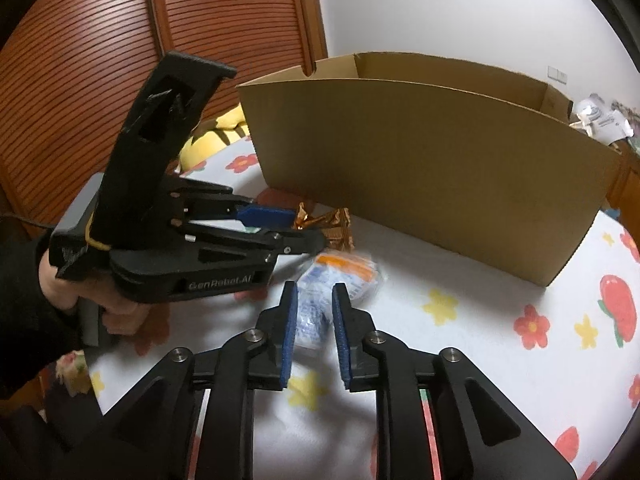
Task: Organize snacks
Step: 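Grasp the copper-wrapped candy with the left tool while the right tool holds the pouch, then carry the candy and pouch over the open box with both tools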
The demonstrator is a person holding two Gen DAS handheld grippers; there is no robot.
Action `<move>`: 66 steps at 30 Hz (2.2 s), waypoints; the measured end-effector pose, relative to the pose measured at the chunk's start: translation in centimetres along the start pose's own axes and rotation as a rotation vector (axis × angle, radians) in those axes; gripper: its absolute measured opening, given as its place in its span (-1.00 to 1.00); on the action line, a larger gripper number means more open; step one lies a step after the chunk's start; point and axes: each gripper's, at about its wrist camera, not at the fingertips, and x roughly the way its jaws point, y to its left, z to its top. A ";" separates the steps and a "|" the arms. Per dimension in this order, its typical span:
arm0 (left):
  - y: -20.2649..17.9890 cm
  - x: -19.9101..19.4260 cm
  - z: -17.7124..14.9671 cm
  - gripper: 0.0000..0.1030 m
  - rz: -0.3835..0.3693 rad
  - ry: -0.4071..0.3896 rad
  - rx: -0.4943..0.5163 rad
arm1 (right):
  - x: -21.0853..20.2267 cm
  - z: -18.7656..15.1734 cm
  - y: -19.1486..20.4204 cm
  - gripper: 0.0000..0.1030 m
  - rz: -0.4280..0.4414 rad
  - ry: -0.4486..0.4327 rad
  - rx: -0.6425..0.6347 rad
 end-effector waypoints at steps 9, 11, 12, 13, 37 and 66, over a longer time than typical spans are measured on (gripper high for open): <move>-0.1 -0.1 0.0 -0.54 0.004 0.000 -0.005 | 0.9 -0.2 -0.4 -0.17 -0.068 0.031 0.020; -0.2 -0.1 0.0 -0.54 0.006 -0.003 -0.008 | 1.0 -0.3 -0.7 0.08 -0.092 0.033 0.036; -0.1 -0.2 0.0 -0.54 0.006 -0.004 -0.011 | 1.1 -0.3 -0.8 0.18 -0.091 0.037 0.045; 0.0 -0.3 0.0 -0.54 0.007 -0.008 -0.013 | 1.3 -0.3 -0.9 0.24 -0.086 0.045 0.058; 3.8 -5.1 -1.2 -0.54 0.052 -0.103 -0.102 | 4.7 0.9 2.9 -0.53 -0.156 0.175 -0.115; 0.8 -11.1 7.4 -0.54 0.050 -0.278 -0.022 | -7.2 8.5 0.6 -0.57 -0.197 -0.149 -0.109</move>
